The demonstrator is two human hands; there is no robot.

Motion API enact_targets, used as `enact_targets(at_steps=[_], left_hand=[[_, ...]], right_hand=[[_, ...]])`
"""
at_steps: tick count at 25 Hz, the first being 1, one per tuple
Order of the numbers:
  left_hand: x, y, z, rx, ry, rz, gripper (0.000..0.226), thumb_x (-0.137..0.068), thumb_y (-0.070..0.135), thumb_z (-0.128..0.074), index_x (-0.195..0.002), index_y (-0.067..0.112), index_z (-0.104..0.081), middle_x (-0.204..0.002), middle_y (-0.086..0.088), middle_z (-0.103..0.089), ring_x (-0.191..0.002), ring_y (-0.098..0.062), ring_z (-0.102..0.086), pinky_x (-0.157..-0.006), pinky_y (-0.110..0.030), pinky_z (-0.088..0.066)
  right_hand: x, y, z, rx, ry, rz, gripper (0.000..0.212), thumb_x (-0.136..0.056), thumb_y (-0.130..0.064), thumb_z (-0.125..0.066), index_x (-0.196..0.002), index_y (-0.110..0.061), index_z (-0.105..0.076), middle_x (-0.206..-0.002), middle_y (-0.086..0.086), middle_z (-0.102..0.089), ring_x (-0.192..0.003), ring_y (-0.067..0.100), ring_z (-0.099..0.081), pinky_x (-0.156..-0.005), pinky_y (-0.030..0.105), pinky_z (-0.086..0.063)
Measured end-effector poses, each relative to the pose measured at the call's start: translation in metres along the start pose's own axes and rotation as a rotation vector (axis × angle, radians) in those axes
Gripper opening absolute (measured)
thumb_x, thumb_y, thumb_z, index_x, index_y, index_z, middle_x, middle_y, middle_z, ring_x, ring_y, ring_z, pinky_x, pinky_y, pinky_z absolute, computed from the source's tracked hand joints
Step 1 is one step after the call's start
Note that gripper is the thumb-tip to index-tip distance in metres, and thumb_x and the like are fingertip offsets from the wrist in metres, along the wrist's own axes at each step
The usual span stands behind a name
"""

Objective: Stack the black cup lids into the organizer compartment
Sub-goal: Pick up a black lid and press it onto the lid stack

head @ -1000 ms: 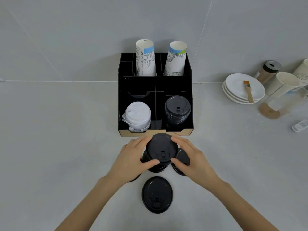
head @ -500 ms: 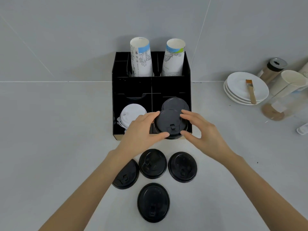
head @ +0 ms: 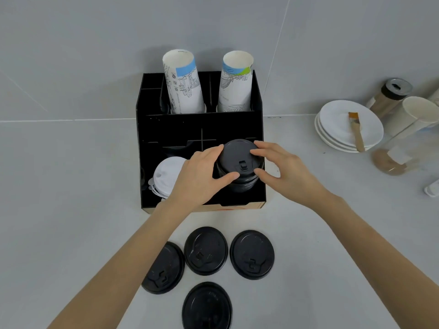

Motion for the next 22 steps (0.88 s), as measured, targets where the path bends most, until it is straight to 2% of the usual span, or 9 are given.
enact_targets(at_steps=[2,6,11,15,22], left_hand=[[-0.003,0.0,-0.004,-0.031,-0.003,0.007,0.069,-0.079,0.042,-0.059,-0.134,0.014,-0.03,-0.138,-0.006,-0.046,-0.122,-0.026,-0.042,-0.103,-0.044,-0.037],[-0.005,-0.002,-0.014,-0.039,-0.019,0.034,0.068,-0.08,0.042,-0.058,-0.134,0.013,-0.029,-0.139,-0.007,-0.045,-0.122,-0.027,-0.042,-0.102,-0.044,-0.037],[-0.003,-0.003,-0.018,-0.044,-0.037,0.044,0.067,-0.081,0.041,-0.056,-0.135,0.013,-0.028,-0.143,-0.006,-0.04,-0.126,-0.027,-0.037,-0.105,-0.044,-0.034],[0.001,-0.002,-0.019,-0.026,-0.049,0.037,0.065,-0.083,0.038,-0.055,-0.136,0.014,-0.025,-0.145,-0.005,-0.037,-0.128,-0.028,-0.035,-0.105,-0.043,-0.031],[0.004,0.0,-0.016,0.019,-0.059,0.01,0.061,-0.084,0.032,-0.055,-0.135,0.012,-0.027,-0.142,-0.007,-0.041,-0.128,-0.028,-0.038,-0.105,-0.04,-0.032]], right_hand=[[-0.003,0.004,-0.003,0.029,-0.03,-0.002,0.04,-0.087,-0.013,-0.054,-0.126,-0.012,-0.045,-0.144,0.006,-0.037,-0.129,0.016,-0.037,-0.096,-0.001,-0.016],[-0.004,0.008,-0.01,0.087,-0.04,-0.013,0.04,-0.088,-0.011,-0.052,-0.127,-0.009,-0.044,-0.145,0.007,-0.035,-0.132,0.021,-0.034,-0.105,0.02,-0.021],[0.002,0.009,-0.019,0.105,-0.008,-0.024,0.041,-0.086,-0.01,-0.054,-0.126,-0.005,-0.044,-0.141,0.01,-0.041,-0.13,0.023,-0.037,-0.104,0.023,-0.024],[0.007,0.009,-0.022,0.079,0.028,-0.035,0.04,-0.085,-0.01,-0.057,-0.124,-0.005,-0.046,-0.14,0.01,-0.043,-0.128,0.023,-0.039,-0.103,0.021,-0.025],[0.01,0.005,-0.021,0.07,0.065,-0.033,0.036,-0.083,-0.01,-0.06,-0.118,-0.007,-0.052,-0.136,0.009,-0.047,-0.124,0.025,-0.044,-0.1,0.025,-0.032]])
Point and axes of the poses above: each hand's wrist, its own x-axis away from the middle knuckle, its own z-axis out of the back of the hand, y = z × x, the point moved 7 cm from there along -x, towards the middle knuckle
